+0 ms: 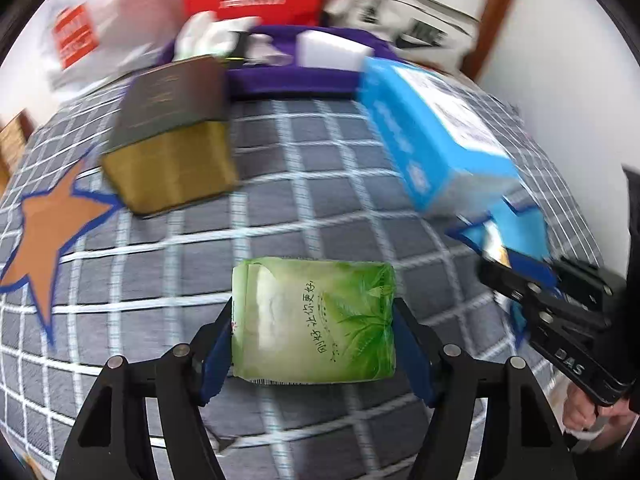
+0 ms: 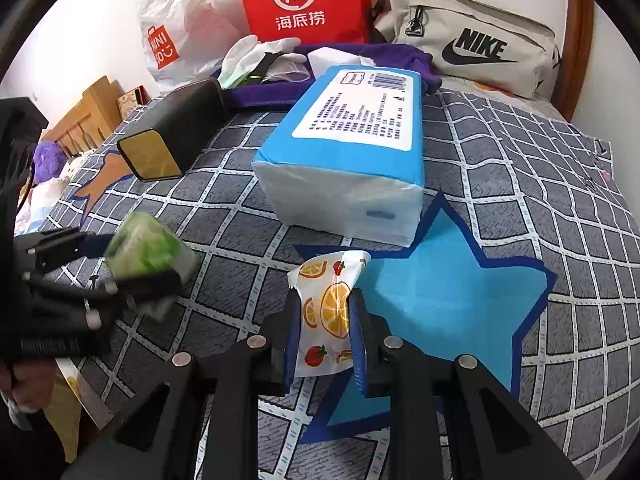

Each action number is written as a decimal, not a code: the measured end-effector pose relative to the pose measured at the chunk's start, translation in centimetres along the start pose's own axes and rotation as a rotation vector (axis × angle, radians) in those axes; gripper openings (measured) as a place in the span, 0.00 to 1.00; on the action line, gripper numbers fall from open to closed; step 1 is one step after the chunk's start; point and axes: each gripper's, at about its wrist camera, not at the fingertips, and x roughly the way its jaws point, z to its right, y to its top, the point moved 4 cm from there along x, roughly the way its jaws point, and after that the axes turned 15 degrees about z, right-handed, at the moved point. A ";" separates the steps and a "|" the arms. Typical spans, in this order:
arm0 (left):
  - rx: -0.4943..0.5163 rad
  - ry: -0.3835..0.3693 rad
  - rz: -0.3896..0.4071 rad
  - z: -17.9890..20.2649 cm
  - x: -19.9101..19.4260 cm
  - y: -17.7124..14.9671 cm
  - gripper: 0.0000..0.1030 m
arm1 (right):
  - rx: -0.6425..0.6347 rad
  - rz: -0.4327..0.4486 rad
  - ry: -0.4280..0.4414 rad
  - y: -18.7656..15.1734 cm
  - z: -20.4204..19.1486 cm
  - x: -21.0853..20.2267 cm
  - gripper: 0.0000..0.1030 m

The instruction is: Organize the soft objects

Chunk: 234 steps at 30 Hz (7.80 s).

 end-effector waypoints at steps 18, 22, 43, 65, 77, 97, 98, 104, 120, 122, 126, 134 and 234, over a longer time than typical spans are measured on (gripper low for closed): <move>-0.131 0.086 0.098 -5.4 -3.7 4.6 0.68 | -0.036 0.040 0.092 3.5 -2.0 -2.3 0.22; -0.134 0.074 0.116 -5.2 -4.6 5.4 0.68 | -0.042 0.064 0.095 4.8 -2.2 -2.9 0.22; -0.111 0.056 0.191 -4.2 -7.0 11.7 0.68 | -0.036 0.171 0.098 11.8 -1.8 -4.3 0.22; -0.082 0.044 0.204 -4.3 -3.6 18.2 0.68 | -0.046 0.222 0.078 18.8 -0.3 -0.2 0.22; -0.089 0.047 0.188 -5.2 0.2 20.9 0.68 | -0.052 0.215 0.074 22.0 0.5 4.1 0.22; -0.039 0.030 0.170 -4.6 8.1 27.1 0.68 | -0.020 0.211 0.073 27.0 3.5 11.8 0.22; -0.038 0.030 0.165 -4.6 8.6 27.0 0.68 | -0.011 0.205 0.072 26.8 3.9 12.3 0.22; -0.052 0.035 0.131 -5.3 11.3 26.5 0.68 | 0.016 0.148 0.047 25.8 5.8 14.5 0.22; -0.071 0.021 0.076 -6.1 13.9 25.8 0.68 | 0.015 0.072 0.044 24.8 6.1 18.3 0.23; -0.072 0.024 0.061 -6.1 14.3 25.7 0.69 | 0.023 0.056 0.042 24.6 6.3 18.8 0.24; -0.056 0.039 0.030 -6.0 15.0 25.3 0.69 | 0.020 0.023 0.034 24.1 6.4 19.6 0.24; -0.044 0.030 -0.013 -5.5 16.0 24.7 0.69 | -0.002 -0.035 0.052 23.1 5.7 20.9 0.25; -0.012 0.160 0.377 3.5 -20.4 7.2 0.99 | 0.008 0.258 -0.135 9.2 -3.3 -16.0 1.00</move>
